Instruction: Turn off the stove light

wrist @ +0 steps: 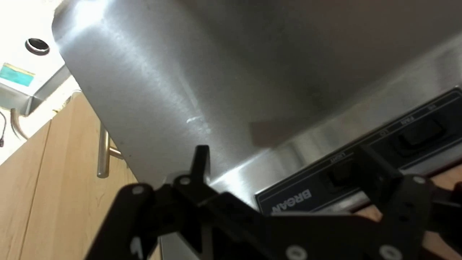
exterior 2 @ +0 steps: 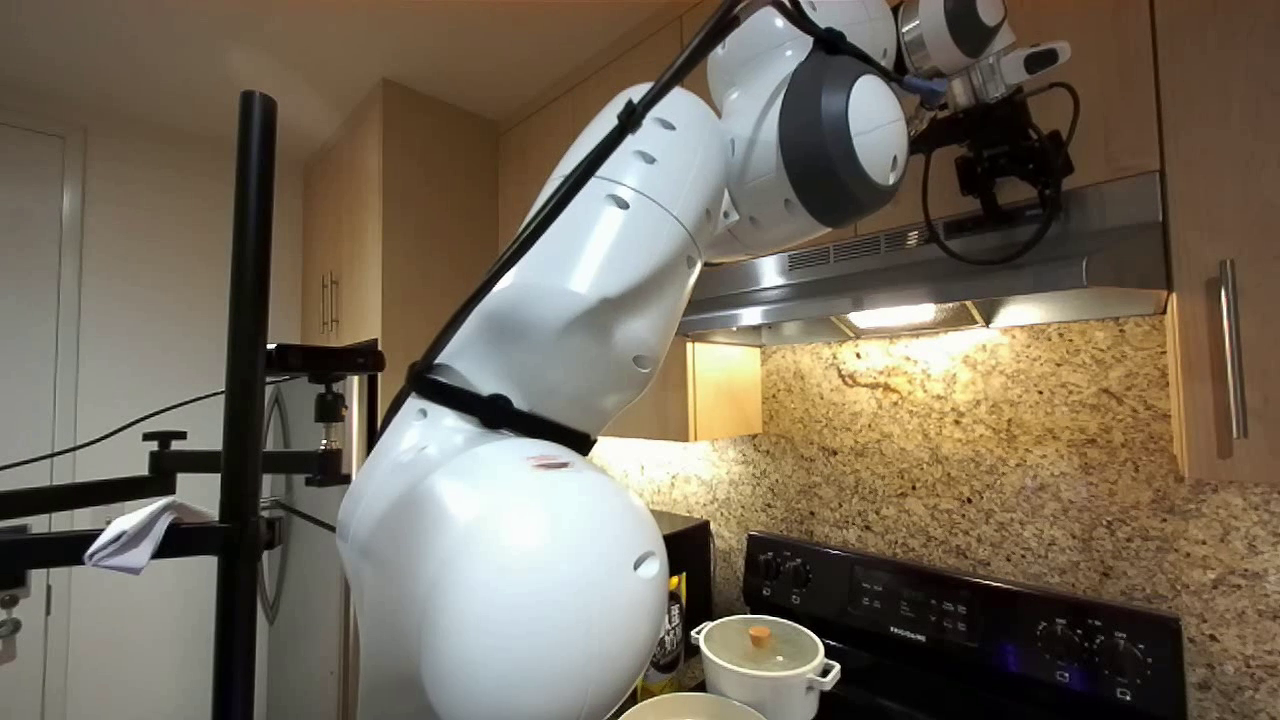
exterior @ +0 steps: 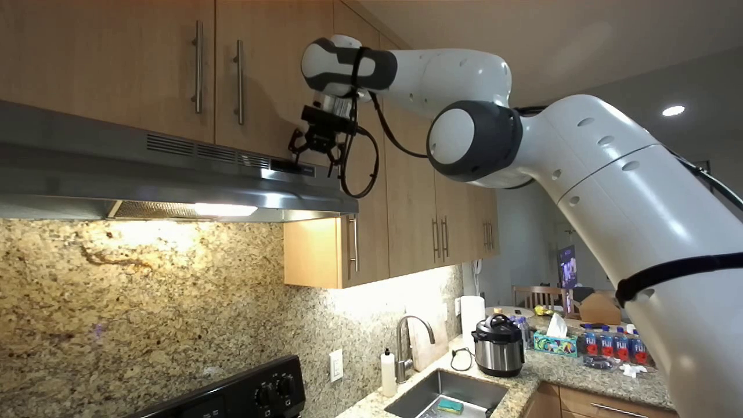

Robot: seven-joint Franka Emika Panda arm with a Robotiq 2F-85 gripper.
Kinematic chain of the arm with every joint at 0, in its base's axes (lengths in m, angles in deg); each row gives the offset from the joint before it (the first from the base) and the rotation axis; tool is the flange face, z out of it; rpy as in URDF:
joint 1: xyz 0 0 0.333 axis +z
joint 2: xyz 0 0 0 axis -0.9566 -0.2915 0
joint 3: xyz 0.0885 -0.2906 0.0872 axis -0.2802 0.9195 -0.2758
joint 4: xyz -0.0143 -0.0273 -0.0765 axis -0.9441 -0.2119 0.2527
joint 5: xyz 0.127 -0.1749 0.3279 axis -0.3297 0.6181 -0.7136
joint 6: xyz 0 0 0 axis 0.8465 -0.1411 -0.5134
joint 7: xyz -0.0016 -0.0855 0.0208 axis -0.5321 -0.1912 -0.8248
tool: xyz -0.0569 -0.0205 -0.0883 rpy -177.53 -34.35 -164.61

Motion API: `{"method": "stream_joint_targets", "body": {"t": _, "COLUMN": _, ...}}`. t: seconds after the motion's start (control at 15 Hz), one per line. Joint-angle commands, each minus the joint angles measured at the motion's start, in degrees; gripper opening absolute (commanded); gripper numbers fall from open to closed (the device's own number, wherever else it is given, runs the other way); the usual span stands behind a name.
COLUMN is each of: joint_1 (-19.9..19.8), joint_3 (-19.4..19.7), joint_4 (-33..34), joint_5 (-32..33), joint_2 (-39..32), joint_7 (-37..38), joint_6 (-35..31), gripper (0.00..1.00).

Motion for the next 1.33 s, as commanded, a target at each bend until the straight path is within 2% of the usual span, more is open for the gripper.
{"method": "stream_joint_targets", "body": {"t": 0.0, "joint_1": -1.6, "joint_3": -0.3, "joint_4": 2.7, "joint_5": -1.5, "joint_2": -2.3, "joint_7": -0.1, "joint_6": 1.6, "gripper": 1.00}}
{"method": "stream_joint_targets", "body": {"t": 0.67, "joint_1": -3.2, "joint_3": -0.7, "joint_4": 4.7, "joint_5": -2.9, "joint_2": -4.2, "joint_7": 1.0, "joint_6": 1.7, "gripper": 1.00}}
{"method": "stream_joint_targets", "body": {"t": 1.27, "joint_1": -4.6, "joint_3": -1.5, "joint_4": 2.9, "joint_5": -4.8, "joint_2": -0.6, "joint_7": -0.5, "joint_6": 4.6, "gripper": 1.00}}
